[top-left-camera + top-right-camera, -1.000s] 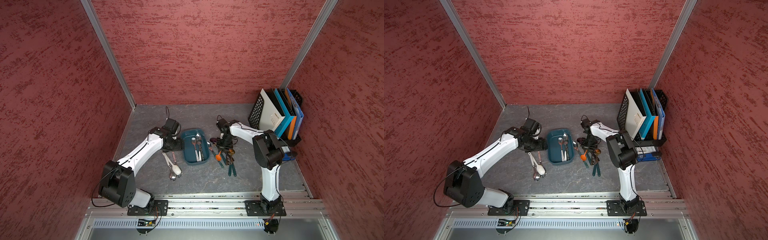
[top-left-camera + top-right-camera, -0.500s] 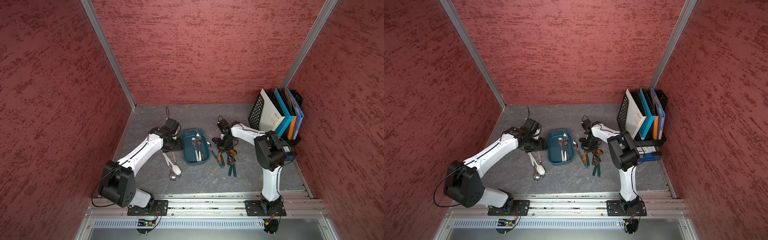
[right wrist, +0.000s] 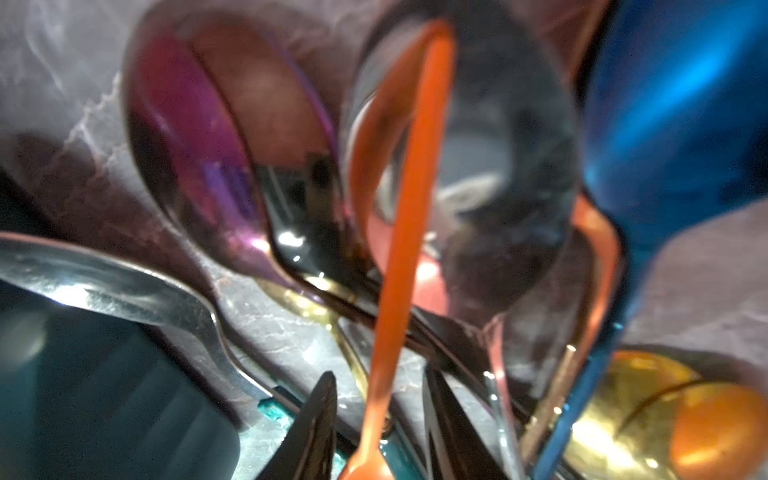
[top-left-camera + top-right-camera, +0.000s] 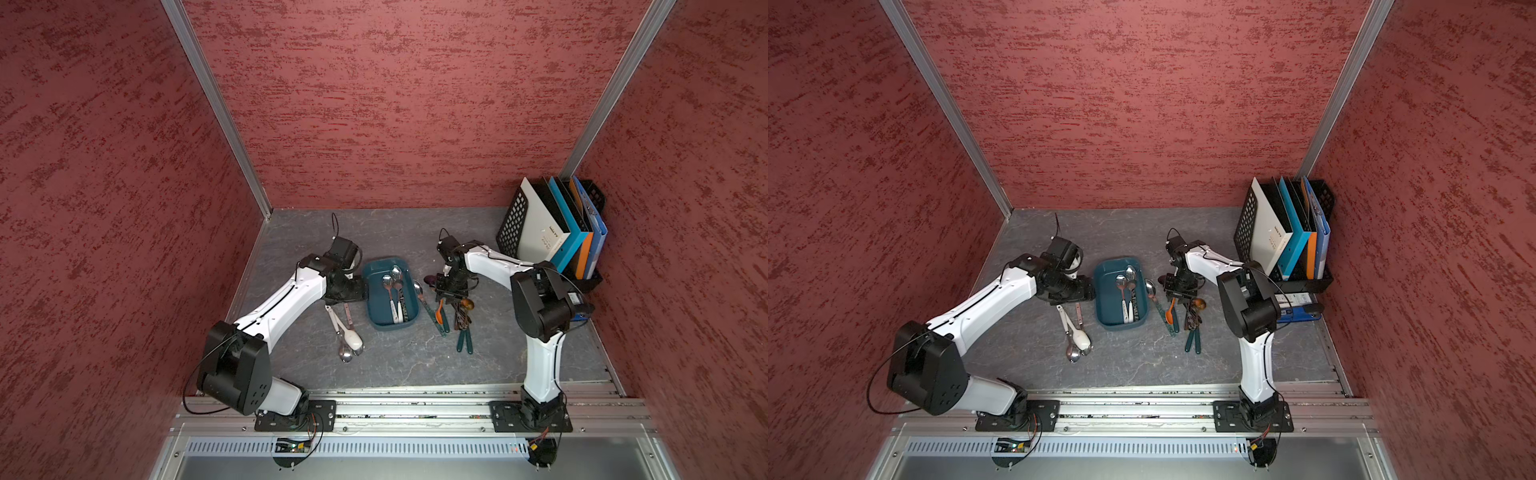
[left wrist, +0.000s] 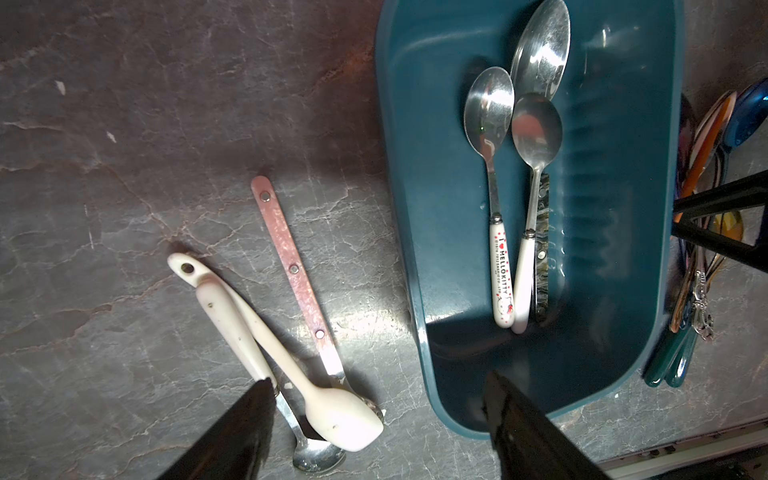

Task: Put the spoon into the storage box
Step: Pick up the spoon from the center of the board.

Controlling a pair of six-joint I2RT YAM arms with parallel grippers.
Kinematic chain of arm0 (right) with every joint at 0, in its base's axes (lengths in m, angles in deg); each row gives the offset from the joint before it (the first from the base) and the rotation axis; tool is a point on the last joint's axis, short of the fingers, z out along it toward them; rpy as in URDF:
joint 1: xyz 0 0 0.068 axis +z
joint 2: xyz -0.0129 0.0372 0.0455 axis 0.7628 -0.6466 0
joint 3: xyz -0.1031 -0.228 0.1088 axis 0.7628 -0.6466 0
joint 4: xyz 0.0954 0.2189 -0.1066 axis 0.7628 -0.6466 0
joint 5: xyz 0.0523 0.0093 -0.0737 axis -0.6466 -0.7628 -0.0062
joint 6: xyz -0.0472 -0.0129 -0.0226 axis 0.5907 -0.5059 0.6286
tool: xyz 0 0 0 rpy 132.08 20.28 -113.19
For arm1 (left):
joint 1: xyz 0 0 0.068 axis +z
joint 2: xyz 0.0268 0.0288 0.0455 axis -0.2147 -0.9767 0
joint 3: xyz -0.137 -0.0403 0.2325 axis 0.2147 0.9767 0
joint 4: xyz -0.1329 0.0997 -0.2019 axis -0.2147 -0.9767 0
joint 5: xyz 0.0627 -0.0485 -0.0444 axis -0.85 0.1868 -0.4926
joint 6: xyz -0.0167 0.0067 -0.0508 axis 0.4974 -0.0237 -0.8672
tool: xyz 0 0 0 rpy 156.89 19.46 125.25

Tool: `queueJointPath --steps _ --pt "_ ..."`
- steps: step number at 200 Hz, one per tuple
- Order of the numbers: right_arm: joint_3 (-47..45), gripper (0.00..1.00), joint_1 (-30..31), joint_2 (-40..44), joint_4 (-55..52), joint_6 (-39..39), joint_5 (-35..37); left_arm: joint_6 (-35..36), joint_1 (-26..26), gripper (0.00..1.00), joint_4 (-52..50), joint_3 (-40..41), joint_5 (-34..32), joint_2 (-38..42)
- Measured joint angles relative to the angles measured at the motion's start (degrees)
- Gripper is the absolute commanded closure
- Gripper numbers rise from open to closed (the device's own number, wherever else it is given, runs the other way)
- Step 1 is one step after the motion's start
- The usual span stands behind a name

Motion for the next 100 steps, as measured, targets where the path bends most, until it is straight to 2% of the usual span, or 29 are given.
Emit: queueJointPath --steps 45,100 --pt "0.57 0.7 -1.03 0.0 -0.17 0.24 0.0 0.0 0.0 0.18 0.0 0.0 0.0 0.0" --pt "1.33 0.83 -1.03 -0.02 -0.09 0.35 -0.04 0.0 0.0 0.18 0.0 0.0 0.0 -0.02"
